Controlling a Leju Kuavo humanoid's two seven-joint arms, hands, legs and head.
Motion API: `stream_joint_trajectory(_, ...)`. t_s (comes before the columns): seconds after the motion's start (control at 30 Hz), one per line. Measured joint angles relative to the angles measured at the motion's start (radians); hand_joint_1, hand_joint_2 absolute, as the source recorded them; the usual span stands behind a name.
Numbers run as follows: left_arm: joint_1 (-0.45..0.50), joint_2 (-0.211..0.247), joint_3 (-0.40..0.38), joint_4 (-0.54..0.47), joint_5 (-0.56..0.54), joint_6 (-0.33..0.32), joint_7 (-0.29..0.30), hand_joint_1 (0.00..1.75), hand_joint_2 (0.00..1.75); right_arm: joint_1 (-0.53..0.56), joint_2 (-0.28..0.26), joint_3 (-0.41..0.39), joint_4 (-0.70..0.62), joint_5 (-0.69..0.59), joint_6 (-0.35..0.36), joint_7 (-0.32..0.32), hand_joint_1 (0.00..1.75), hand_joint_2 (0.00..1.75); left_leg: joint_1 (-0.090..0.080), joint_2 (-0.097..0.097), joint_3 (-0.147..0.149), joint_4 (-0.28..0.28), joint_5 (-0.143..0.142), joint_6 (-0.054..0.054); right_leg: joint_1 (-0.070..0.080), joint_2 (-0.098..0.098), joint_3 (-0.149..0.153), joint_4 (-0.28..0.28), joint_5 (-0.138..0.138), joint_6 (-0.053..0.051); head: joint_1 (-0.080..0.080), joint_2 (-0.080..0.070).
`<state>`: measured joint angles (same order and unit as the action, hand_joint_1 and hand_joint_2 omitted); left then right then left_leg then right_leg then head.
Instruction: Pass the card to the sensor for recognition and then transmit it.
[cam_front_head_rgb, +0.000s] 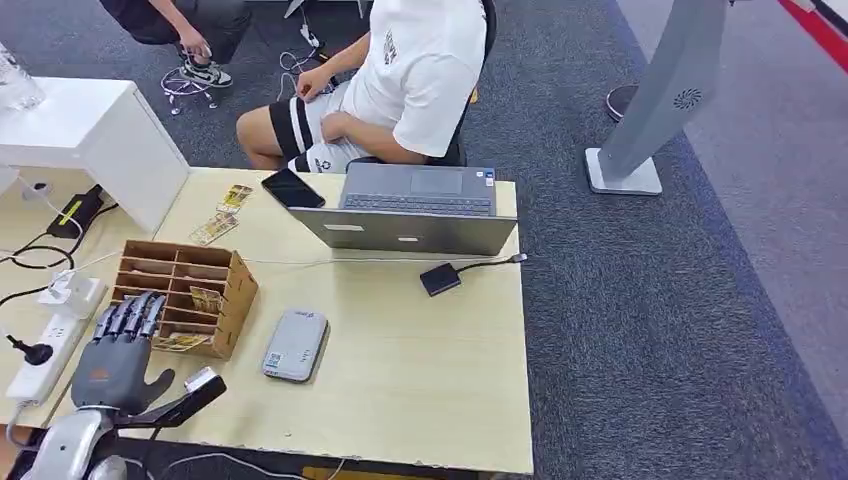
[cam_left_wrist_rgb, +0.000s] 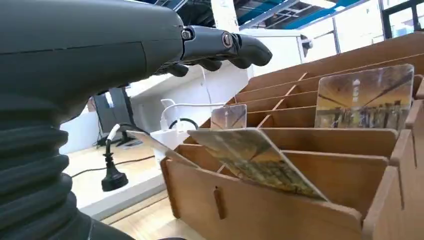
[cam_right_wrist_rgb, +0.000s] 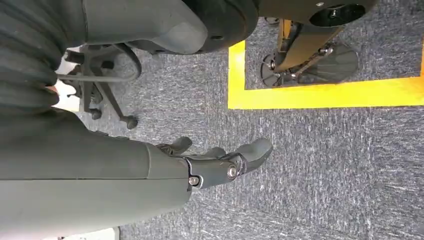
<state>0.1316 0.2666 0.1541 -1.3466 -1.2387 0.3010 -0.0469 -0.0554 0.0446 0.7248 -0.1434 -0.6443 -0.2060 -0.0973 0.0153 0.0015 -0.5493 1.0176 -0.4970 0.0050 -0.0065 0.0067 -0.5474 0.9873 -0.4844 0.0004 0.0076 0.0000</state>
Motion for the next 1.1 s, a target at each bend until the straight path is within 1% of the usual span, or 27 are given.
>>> stream_joint_trajectory(0.57,-0.012,-0.005,-0.063,-0.001,0.001,-0.010,-0.004,0.00,1.75,-0.003,0.000,0.003,0.000,0.000,0.004,0.000,0.00,1.75,0.000,0.000,0.000,0.000,0.000,0.000,0.000,0.000,0.000,0.000,0.000,0.000,0.000,0.000)
stream_joint_trajectory(0.6,-0.013,-0.005,-0.070,-0.001,0.001,-0.011,-0.003,1.75,1.75,-0.003,0.000,0.003,0.000,0.000,0.004,0.000,0.00,1.75,0.000,0.000,0.000,0.000,0.000,0.000,0.000,0.000,0.000,0.000,0.000,0.000,0.000,0.000)
stream_joint_trajectory(0.8,-0.014,-0.005,-0.085,-0.001,0.023,-0.007,0.012,1.75,1.75,-0.003,-0.001,0.008,0.000,0.000,0.003,0.003,0.00,1.75,0.000,0.000,0.000,0.000,0.000,0.000,0.000,0.000,0.000,0.000,0.000,0.000,0.000,0.000)
stream_joint_trajectory(1.1,-0.014,-0.004,-0.085,-0.002,0.041,-0.006,0.016,1.75,1.75,-0.004,-0.002,0.019,0.000,0.000,0.002,0.006,0.00,1.75,0.000,0.000,0.000,0.000,0.000,0.000,0.000,0.000,0.000,0.000,0.000,0.000,0.000,0.000)
